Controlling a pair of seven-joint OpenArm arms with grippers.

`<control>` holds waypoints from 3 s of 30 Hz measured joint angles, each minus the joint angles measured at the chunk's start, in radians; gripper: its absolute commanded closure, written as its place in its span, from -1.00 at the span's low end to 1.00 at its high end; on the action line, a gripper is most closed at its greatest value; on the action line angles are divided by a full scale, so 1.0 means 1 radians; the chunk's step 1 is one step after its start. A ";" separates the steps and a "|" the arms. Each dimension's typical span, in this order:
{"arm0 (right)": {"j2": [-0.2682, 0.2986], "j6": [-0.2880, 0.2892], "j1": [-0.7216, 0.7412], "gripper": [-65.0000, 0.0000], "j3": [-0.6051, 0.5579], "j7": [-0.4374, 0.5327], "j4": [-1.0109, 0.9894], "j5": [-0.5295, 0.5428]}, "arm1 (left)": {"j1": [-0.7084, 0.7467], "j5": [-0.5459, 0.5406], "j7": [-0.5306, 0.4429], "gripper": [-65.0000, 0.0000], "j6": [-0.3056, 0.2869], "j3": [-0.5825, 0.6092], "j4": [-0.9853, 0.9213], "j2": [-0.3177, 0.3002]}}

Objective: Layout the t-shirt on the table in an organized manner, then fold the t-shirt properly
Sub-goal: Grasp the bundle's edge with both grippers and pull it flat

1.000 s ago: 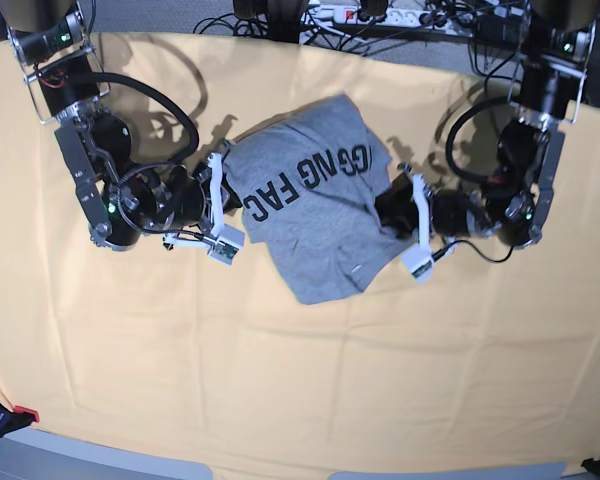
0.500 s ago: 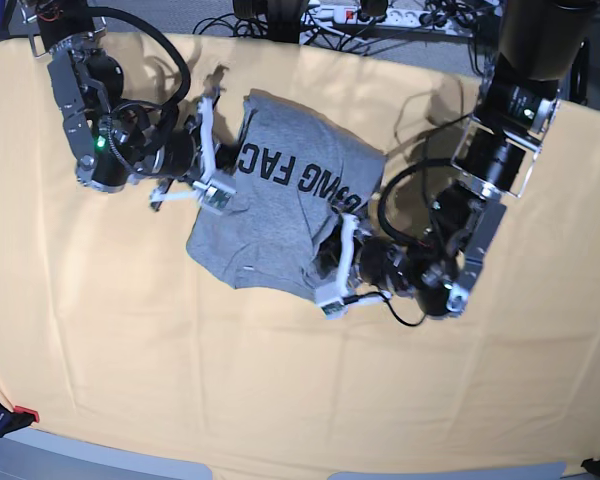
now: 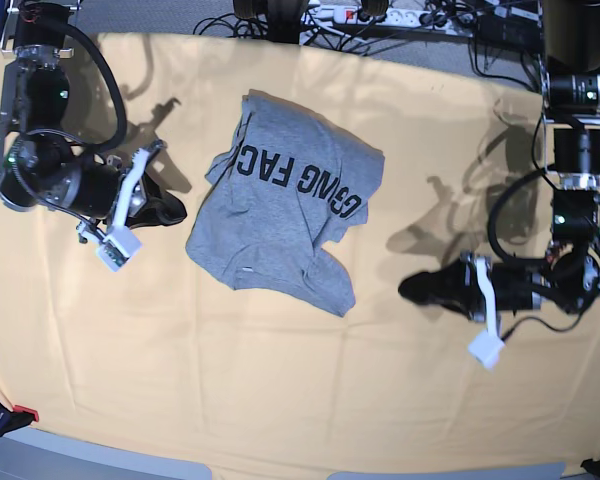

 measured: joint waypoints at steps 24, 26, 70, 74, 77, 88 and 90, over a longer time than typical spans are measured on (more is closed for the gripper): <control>-0.238 0.000 -0.130 1.00 0.014 -0.163 0.000 0.359 | 0.441 -0.001 -0.010 1.00 -0.035 -0.010 0.348 0.119; -0.257 0.001 -0.142 1.00 0.014 -0.164 0.000 0.358 | 0.500 0.000 -0.006 1.00 -0.035 -0.011 0.346 0.132; -0.150 -0.179 -0.152 1.00 -0.176 0.166 0.256 -0.650 | 0.568 0.330 -0.144 1.00 -0.029 -0.370 0.546 0.150; -0.155 -0.283 -0.159 1.00 -0.066 0.171 0.256 -0.667 | 0.572 0.454 -0.188 1.00 0.011 -0.366 0.497 0.198; -0.155 -0.302 -0.195 1.00 -0.018 0.171 0.256 -0.647 | 0.571 0.500 -0.193 1.00 0.008 -0.364 0.455 0.236; -0.158 -0.183 -0.246 1.00 -0.013 0.167 0.256 -0.579 | 0.571 0.263 -0.042 1.00 -0.034 -0.264 0.351 0.256; -0.158 -0.175 -0.246 1.00 -0.013 0.168 0.256 -0.579 | 0.570 0.238 -0.010 1.00 -0.034 -0.229 0.351 0.256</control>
